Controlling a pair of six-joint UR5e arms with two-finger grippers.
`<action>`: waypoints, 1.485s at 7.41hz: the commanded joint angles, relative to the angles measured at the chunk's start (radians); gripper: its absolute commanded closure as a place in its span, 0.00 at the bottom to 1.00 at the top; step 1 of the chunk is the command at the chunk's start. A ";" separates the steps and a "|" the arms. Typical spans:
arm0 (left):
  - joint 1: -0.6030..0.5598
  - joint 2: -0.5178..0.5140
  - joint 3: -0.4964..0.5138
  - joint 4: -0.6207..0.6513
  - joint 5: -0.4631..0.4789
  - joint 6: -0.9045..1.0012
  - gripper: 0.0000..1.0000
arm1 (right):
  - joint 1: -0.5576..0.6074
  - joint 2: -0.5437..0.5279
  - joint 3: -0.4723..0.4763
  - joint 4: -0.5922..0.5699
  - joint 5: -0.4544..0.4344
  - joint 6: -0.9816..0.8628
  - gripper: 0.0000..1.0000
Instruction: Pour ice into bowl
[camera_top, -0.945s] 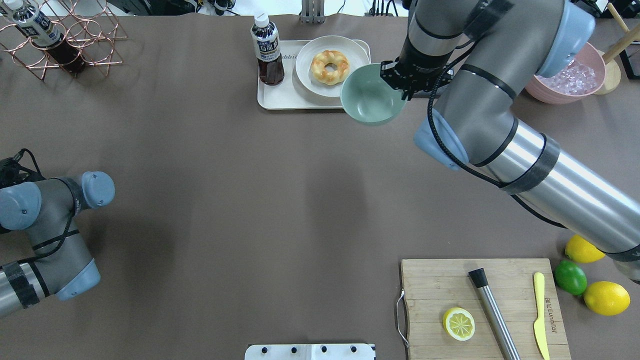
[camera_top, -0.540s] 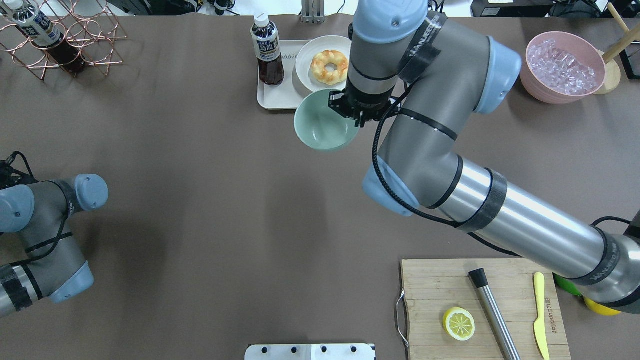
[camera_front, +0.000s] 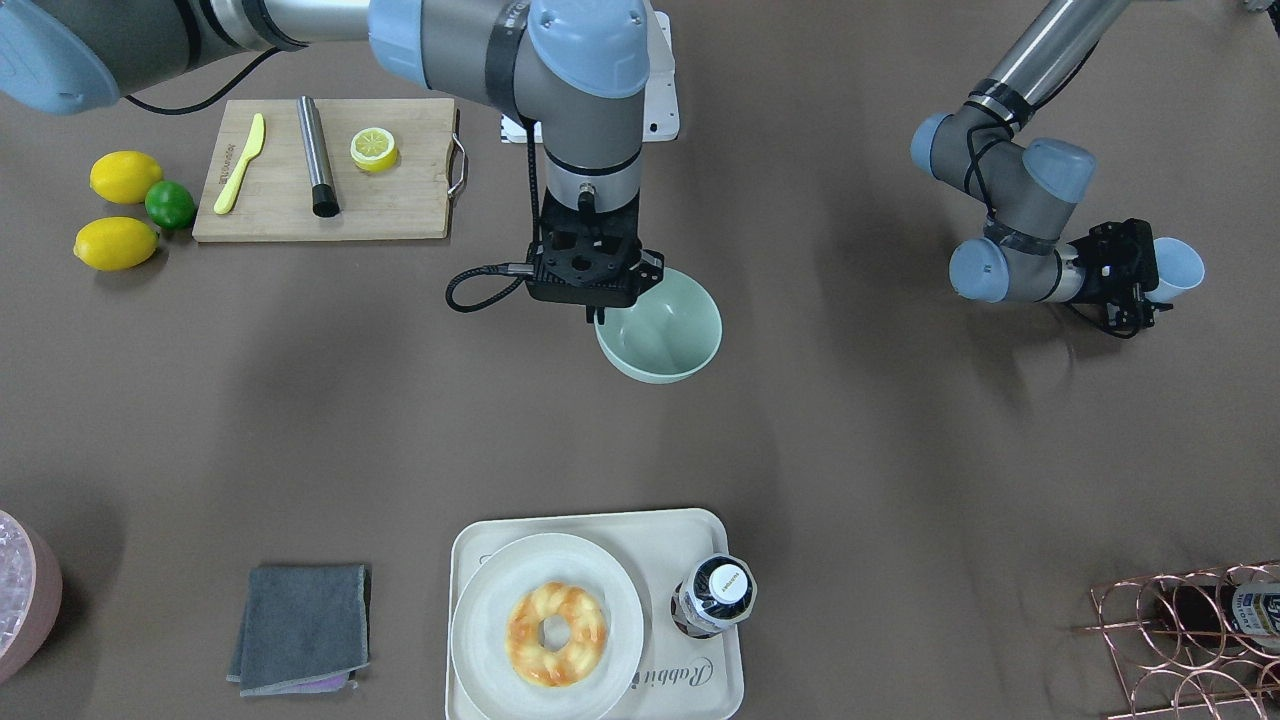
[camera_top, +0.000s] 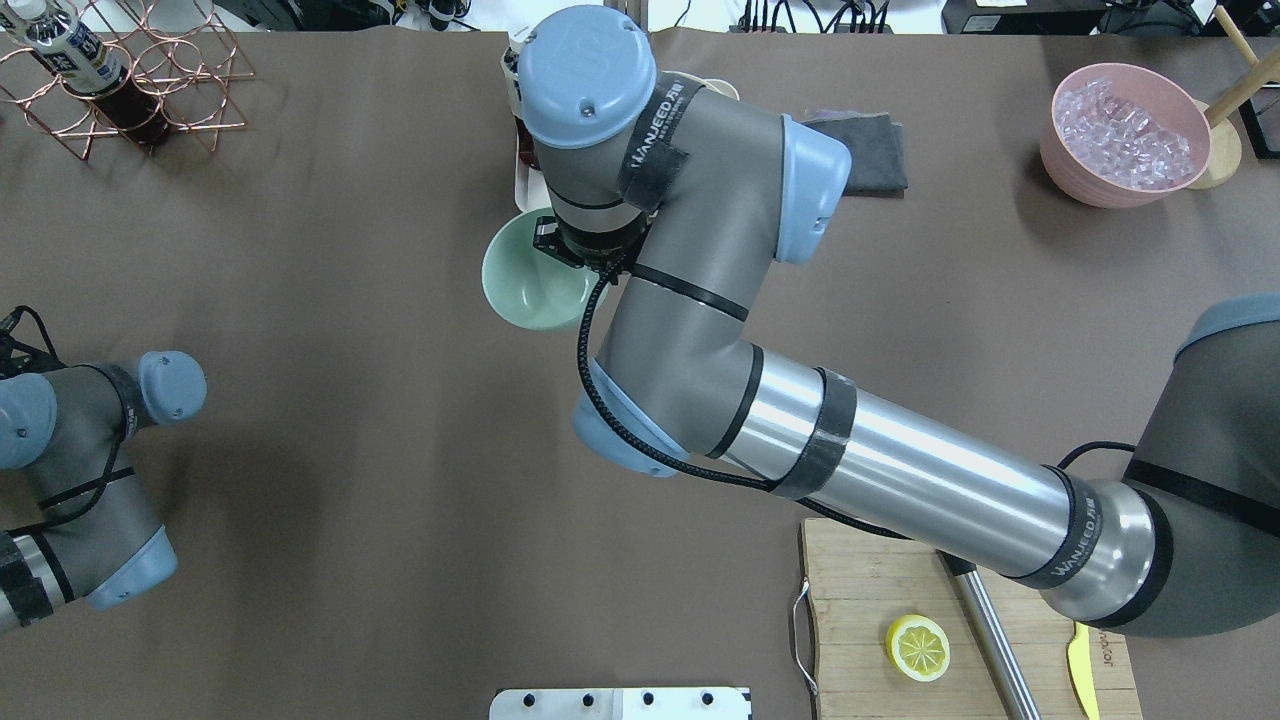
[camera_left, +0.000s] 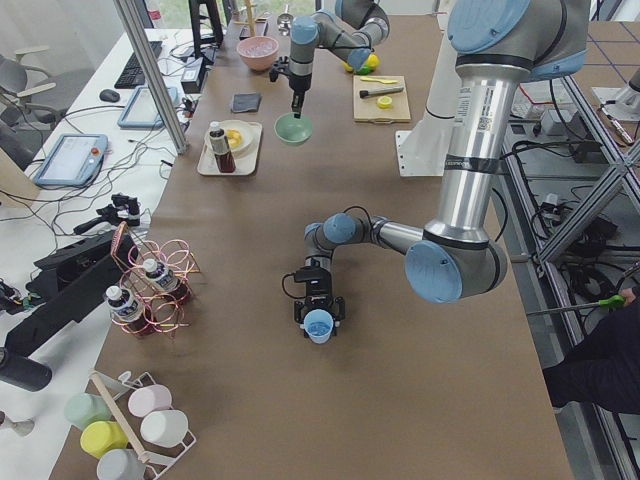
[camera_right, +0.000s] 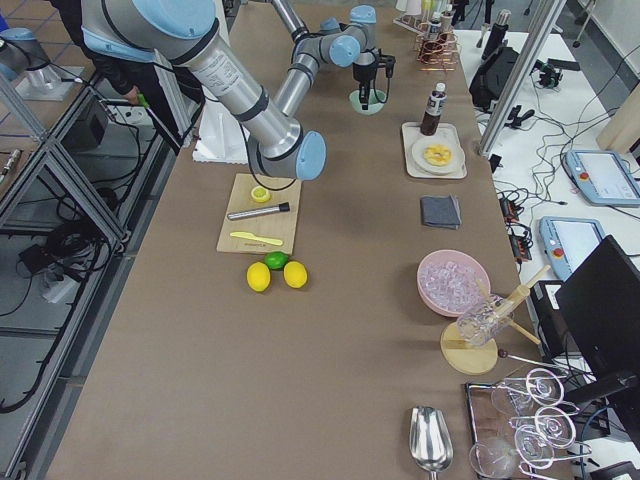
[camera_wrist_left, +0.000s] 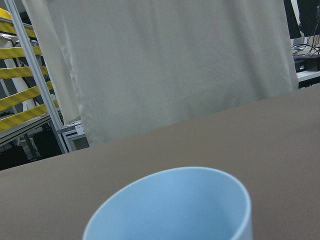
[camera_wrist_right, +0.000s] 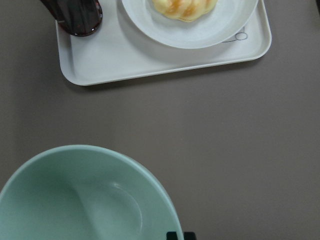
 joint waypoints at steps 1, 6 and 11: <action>-0.014 0.006 0.002 -0.050 0.001 0.000 0.31 | -0.030 0.070 -0.177 0.122 -0.035 0.011 1.00; -0.073 -0.008 -0.118 -0.056 0.001 0.095 0.34 | -0.099 0.056 -0.273 0.279 -0.098 0.063 1.00; -0.086 -0.055 -0.194 -0.047 0.001 0.132 0.34 | -0.108 0.038 -0.265 0.313 -0.127 0.073 1.00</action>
